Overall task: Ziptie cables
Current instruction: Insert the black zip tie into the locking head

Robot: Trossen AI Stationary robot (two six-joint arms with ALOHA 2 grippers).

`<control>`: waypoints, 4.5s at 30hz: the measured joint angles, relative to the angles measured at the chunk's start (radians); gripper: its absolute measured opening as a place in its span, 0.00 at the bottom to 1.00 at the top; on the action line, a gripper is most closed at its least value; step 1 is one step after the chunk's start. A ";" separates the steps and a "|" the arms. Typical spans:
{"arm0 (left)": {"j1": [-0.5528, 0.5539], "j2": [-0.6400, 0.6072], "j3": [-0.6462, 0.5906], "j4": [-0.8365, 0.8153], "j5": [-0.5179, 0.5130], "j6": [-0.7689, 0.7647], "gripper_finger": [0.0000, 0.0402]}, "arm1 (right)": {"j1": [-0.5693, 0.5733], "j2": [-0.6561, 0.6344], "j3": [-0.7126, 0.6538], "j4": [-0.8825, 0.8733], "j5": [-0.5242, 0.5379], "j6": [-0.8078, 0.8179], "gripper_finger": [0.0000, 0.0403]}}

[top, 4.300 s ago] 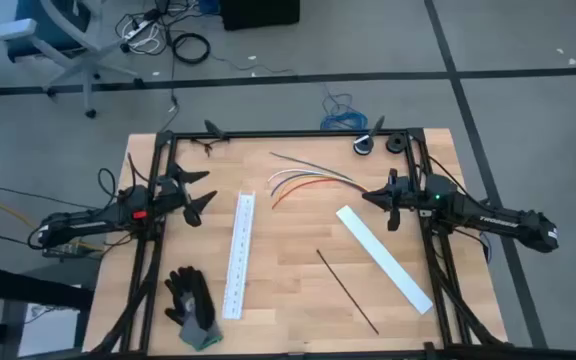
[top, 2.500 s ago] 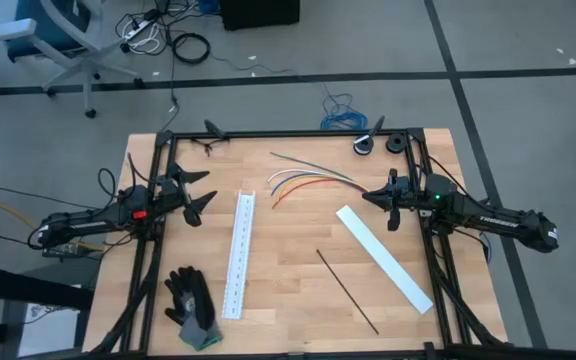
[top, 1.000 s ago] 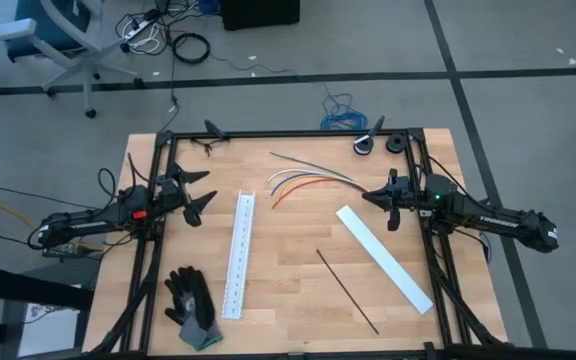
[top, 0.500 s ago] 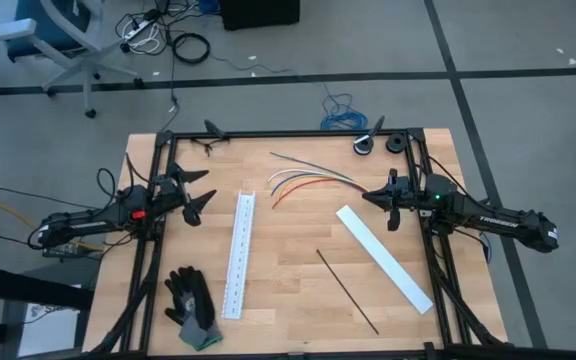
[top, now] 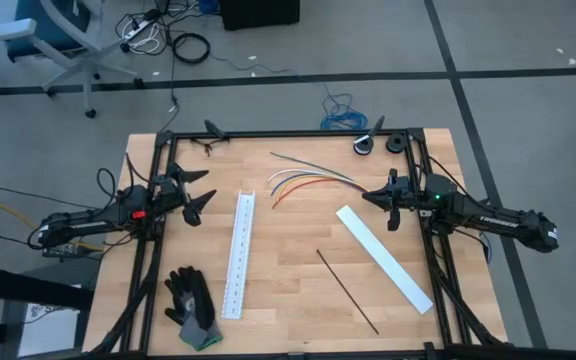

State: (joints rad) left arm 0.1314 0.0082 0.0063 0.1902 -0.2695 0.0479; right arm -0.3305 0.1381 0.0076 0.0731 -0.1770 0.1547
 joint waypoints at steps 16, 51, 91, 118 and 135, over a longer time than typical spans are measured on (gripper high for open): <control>0.000 0.110 0.082 -0.048 0.066 -0.067 0.64 | 0.000 0.000 0.000 0.000 0.000 0.000 0.01; -0.100 1.769 0.836 0.307 0.511 0.162 0.42 | 0.000 0.000 0.000 0.001 0.000 0.000 0.01; -0.105 2.140 1.237 0.005 0.720 0.447 0.29 | 0.000 0.000 0.000 0.011 0.000 0.000 0.01; -0.124 2.173 1.236 0.052 0.705 0.434 0.04 | 0.000 0.000 0.000 0.025 0.000 0.000 0.01; -0.125 1.921 1.233 -0.345 0.559 0.389 0.05 | 0.000 0.000 0.000 0.025 0.000 0.000 0.01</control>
State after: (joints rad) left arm 0.0063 1.9295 1.2396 -0.1545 0.2893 0.4368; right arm -0.3307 0.1379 0.0078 0.0978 -0.1768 0.1547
